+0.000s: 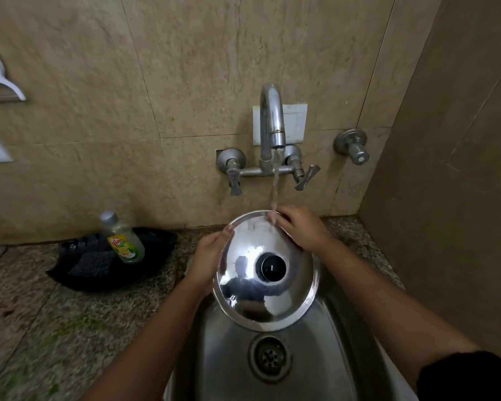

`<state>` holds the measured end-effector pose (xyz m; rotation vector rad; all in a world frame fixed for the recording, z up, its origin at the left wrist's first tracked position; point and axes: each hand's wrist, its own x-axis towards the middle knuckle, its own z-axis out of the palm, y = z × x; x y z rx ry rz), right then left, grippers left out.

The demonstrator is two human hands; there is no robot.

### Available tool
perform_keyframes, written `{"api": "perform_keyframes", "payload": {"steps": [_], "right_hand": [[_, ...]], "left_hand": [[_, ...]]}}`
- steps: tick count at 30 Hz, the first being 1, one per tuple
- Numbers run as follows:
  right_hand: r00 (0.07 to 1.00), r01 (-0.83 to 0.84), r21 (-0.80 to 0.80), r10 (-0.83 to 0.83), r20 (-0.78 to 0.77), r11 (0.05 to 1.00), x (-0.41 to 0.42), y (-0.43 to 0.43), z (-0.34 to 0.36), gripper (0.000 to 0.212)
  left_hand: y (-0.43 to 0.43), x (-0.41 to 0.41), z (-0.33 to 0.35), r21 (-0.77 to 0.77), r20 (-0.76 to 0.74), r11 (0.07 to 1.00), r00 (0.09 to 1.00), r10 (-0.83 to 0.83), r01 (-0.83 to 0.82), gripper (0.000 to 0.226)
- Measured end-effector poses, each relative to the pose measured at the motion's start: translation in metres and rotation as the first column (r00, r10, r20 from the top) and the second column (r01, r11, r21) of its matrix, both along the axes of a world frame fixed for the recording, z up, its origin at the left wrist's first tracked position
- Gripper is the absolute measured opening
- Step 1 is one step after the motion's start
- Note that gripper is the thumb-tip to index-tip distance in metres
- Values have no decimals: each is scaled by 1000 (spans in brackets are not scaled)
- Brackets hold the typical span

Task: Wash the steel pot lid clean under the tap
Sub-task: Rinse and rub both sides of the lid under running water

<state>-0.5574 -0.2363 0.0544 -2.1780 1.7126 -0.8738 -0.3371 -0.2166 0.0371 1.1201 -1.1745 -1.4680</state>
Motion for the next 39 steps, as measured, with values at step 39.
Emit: {"api": "perform_keyframes", "payload": {"steps": [39], "right_hand": [[988,-89,32,84,131,996,13,11,12,27]], "left_hand": [[14,1,-8,-24,-96,998,994,60,-63,25]]}}
